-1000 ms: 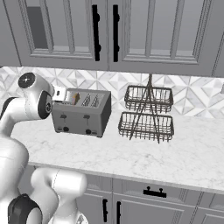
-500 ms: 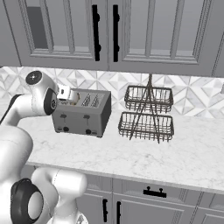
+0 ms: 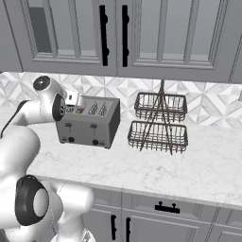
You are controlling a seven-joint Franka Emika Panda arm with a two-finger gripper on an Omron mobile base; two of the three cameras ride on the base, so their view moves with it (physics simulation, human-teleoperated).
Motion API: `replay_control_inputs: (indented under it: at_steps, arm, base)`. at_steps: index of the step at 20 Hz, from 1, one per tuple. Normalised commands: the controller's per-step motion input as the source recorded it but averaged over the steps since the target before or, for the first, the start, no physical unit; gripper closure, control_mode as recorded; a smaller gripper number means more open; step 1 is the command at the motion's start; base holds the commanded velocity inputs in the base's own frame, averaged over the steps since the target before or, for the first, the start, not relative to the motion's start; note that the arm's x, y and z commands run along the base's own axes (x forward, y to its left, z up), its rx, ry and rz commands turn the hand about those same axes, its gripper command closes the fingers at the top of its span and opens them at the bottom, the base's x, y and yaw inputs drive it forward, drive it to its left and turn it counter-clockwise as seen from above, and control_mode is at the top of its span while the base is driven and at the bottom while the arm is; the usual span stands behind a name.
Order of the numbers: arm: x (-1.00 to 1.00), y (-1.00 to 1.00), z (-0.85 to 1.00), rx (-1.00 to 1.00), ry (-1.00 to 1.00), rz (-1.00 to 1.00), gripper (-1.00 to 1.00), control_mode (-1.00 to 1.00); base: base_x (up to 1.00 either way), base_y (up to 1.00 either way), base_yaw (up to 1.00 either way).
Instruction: Start the toaster. Once the lever pops up, take the bread to the plate on the dining counter.
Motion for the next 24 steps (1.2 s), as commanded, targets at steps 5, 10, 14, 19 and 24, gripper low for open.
replay_control_inputs:
  at_steps: [5,10,14,19,24]
  arm:
    - [0.48,0.29,-0.17,0.00,0.01,0.00,-1.00,-1.00]
    - [0.39,0.15,-0.16,0.00,0.01,0.00,-1.00,-1.00]
    - [0.27,0.00,-0.16,0.00,0.00,0.00,-1.00,-1.00]
    - [0.20,0.00,-0.23,0.00,0.00,0.00,-1.00,-1.00]
    - [0.19,-0.05,-0.16,0.00,0.00,0.00,-1.00,-1.00]
  base:
    - [0.00,0.00,0.00]
    - [0.00,0.00,0.00]
    - [0.00,0.00,0.00]
    - [0.00,0.00,0.00]
    - [0.00,0.00,0.00]
